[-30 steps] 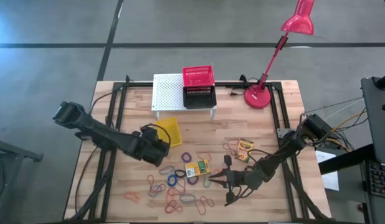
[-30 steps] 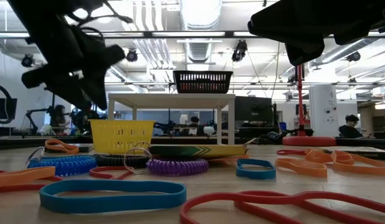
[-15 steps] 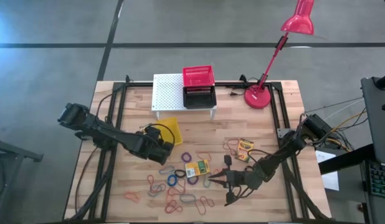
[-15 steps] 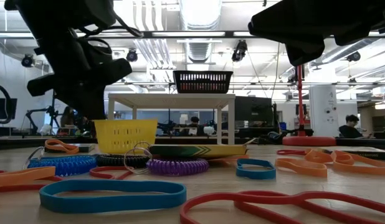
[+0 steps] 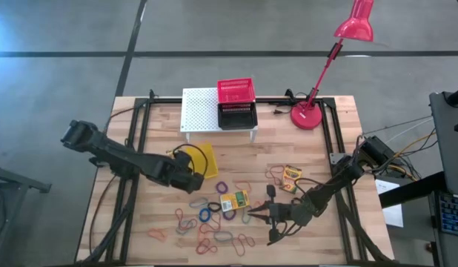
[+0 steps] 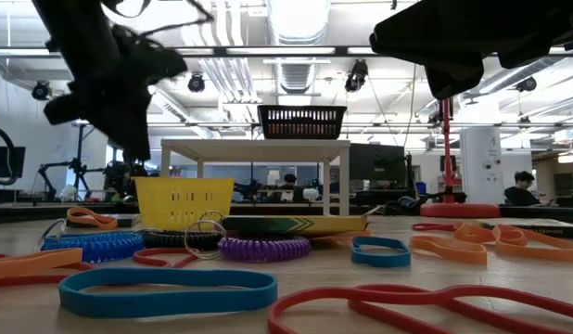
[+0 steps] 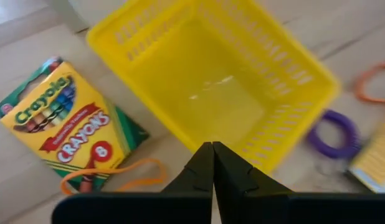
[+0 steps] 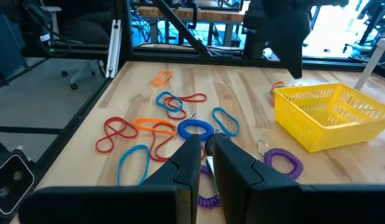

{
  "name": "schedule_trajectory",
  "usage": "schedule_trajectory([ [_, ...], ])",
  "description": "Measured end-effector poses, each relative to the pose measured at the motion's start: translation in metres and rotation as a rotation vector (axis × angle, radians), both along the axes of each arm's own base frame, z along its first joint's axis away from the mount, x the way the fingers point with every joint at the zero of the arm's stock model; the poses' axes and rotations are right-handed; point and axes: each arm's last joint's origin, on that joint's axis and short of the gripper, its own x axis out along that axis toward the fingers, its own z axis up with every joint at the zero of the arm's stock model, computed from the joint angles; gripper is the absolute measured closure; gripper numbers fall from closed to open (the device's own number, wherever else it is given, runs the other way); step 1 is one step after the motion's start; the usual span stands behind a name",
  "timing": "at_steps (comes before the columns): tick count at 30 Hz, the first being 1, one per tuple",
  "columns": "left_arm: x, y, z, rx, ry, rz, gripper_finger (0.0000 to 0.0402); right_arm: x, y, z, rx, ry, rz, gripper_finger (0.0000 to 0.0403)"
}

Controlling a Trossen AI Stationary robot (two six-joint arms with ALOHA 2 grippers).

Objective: Pick & Place Office Desk Supplies
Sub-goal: Put the yellow bin on the shelf

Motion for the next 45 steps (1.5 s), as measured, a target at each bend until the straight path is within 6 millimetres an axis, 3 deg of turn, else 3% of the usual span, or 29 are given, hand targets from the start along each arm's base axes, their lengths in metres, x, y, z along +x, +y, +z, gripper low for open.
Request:
schedule_trajectory([
  [5,-0.008,-0.003,0.023,-0.058,-0.068,-0.088,0.0397,0.0,0.0,0.0,0.007,0.001,-0.002,0.0364],
  [8,-0.013,0.0,0.026,-0.035,-0.095,-0.081,0.0396,0.0,0.0,0.0,0.006,0.001,-0.002,0.0364],
  [12,-0.02,0.006,0.011,0.065,-0.072,-0.032,0.0376,0.0,0.0,0.0,0.006,0.001,-0.001,0.0364],
  [16,-0.023,0.01,-0.005,0.102,-0.112,0.032,0.0329,-0.001,0.0,-0.001,0.003,0.005,-0.002,0.0364],
  [22,-0.023,0.014,-0.027,0.074,-0.216,0.086,0.0243,-0.001,-0.001,-0.002,0.002,0.007,-0.002,0.0364],
  [27,-0.031,0.022,-0.042,0.048,-0.226,0.191,0.0209,-0.001,-0.001,-0.002,0.006,0.007,-0.003,0.0364],
  [33,-0.028,0.023,-0.046,0.039,-0.267,0.177,0.0229,-0.001,-0.001,-0.002,0.009,0.007,-0.003,0.0364],
  [45,-0.025,0.027,-0.046,0.061,-0.261,0.158,0.0356,-0.001,-0.001,-0.002,0.009,0.007,-0.003,0.0364],
])
